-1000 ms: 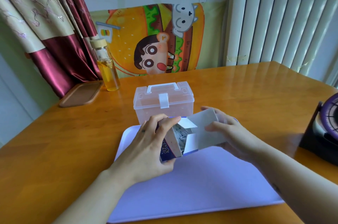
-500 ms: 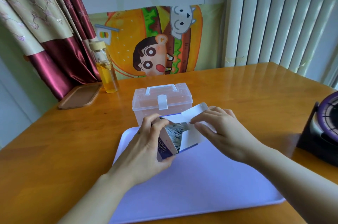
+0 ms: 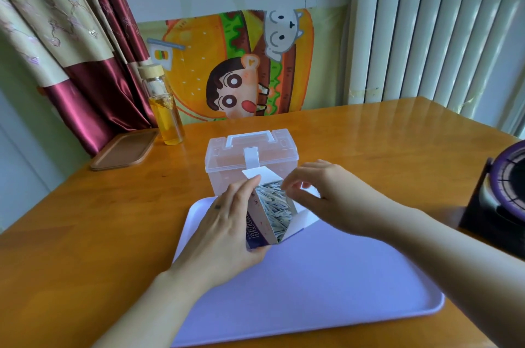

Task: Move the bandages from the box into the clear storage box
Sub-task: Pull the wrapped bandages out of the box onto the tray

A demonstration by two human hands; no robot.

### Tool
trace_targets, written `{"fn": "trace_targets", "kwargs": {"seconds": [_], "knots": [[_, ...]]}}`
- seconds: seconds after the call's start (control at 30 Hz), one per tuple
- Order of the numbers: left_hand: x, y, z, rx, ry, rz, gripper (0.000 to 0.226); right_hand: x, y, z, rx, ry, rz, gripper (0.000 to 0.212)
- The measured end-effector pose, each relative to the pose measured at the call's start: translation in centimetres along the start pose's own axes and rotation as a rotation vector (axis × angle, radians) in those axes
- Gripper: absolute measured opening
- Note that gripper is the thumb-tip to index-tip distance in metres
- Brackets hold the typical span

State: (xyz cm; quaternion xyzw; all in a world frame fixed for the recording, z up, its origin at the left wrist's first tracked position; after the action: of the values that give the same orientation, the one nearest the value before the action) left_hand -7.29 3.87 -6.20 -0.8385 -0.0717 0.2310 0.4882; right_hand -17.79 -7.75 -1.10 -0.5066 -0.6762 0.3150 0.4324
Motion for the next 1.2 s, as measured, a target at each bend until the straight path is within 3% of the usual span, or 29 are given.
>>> {"fn": "trace_targets", "kwargs": {"seconds": [0.13,0.17,0.23,0.3,0.37,0.5,0.63,0.77,0.9,1.07,1.13,1.2], "knots": [[0.5,0.0,0.0,-0.013,0.001,0.055,0.102,-0.7,0.9,-0.2,0.162,0.063,-0.086,0.014],[0.9,-0.1,0.0,-0.026,-0.019,0.072,0.102,-0.6,1.4,0.0,0.24,0.075,-0.1,0.021],[1.4,-0.4,0.0,-0.067,-0.064,0.133,0.099,-0.5,2.3,0.3,0.341,0.078,-0.089,0.057],[1.4,-0.6,0.0,-0.083,-0.089,0.203,0.087,-0.3,2.7,0.3,0.342,0.046,-0.018,0.084],[1.1,-0.7,0.1,-0.082,-0.067,0.23,0.081,-0.2,2.9,0.1,0.306,0.016,0.049,0.095],[1.0,-0.4,0.2,-0.032,-0.033,0.228,0.092,-0.2,3.1,-1.1,0.257,-0.094,0.275,0.107],[0.2,-0.8,0.7,0.048,0.026,0.216,0.092,-0.6,3.7,-2.3,0.307,-0.143,0.261,0.119],[0.5,-0.8,1.0,0.134,-0.032,0.302,0.103,0.0,3.6,-2.7,0.29,-0.171,0.275,0.12],[1.3,0.5,0.9,0.158,-0.13,0.176,0.127,0.7,3.8,-2.4,0.231,-0.183,0.241,0.118],[1.9,0.9,0.9,0.081,-0.163,0.178,0.127,0.6,3.9,-0.9,0.207,-0.187,0.144,0.113],[2.1,0.7,0.9,0.051,-0.174,0.218,0.125,0.5,3.2,-0.4,0.165,-0.177,0.04,0.102],[2.1,0.5,0.8,0.046,-0.193,0.24,0.128,0.5,1.8,-0.5,0.031,-0.152,-0.043,0.068]]}}
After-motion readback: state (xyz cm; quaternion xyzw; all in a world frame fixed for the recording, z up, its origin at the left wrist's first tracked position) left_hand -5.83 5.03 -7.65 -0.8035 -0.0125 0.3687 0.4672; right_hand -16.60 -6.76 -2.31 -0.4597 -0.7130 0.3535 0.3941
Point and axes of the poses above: each hand's wrist, its own z-axis away from the middle knuckle, its own y-axis out of the palm, x = y × z, the point moved 6 cm from there along -z, towards the middle knuckle, and after that the axes turned 15 degrees about -y, right-handed, at the moved point
